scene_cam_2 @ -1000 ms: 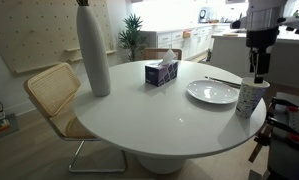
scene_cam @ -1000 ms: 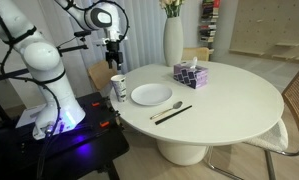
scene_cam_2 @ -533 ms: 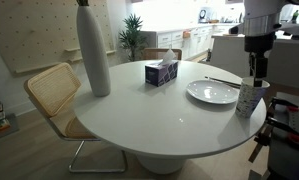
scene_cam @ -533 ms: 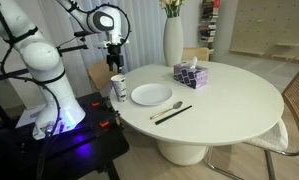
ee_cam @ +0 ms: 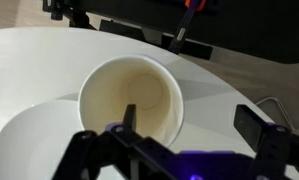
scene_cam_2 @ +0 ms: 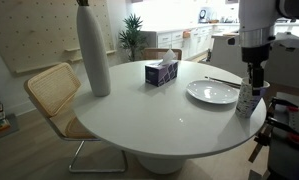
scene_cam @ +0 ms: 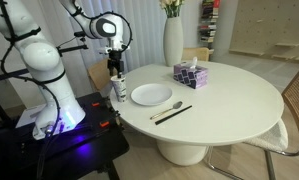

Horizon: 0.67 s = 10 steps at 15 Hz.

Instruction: Move the cup backward

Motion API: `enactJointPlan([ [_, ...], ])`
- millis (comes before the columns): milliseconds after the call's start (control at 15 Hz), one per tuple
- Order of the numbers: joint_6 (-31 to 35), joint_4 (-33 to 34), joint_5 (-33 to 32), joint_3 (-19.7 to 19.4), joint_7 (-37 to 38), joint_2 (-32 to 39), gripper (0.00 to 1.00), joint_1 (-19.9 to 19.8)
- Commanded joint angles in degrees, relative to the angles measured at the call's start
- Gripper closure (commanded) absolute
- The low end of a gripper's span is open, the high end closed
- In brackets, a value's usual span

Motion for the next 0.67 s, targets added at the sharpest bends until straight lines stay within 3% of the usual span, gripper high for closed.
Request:
enactJointPlan([
  [0,2.8,-0.9,0.2,-0.4,1.1,1.6,0.0,-0.2],
  [67,3.2,-1.1,0.3,-0.5,1.0,1.9,0.0,-0.2],
  [133,3.6,-1.2,0.3,-0.6,0.9,2.1,0.25,-0.2],
  [200,3.9,-1.3,0.3,-0.8,0.9,2.3,0.26,-0.2],
  [600,4.1,-1.8,0.3,-0.8,1.2,2.2,0.73,0.0],
])
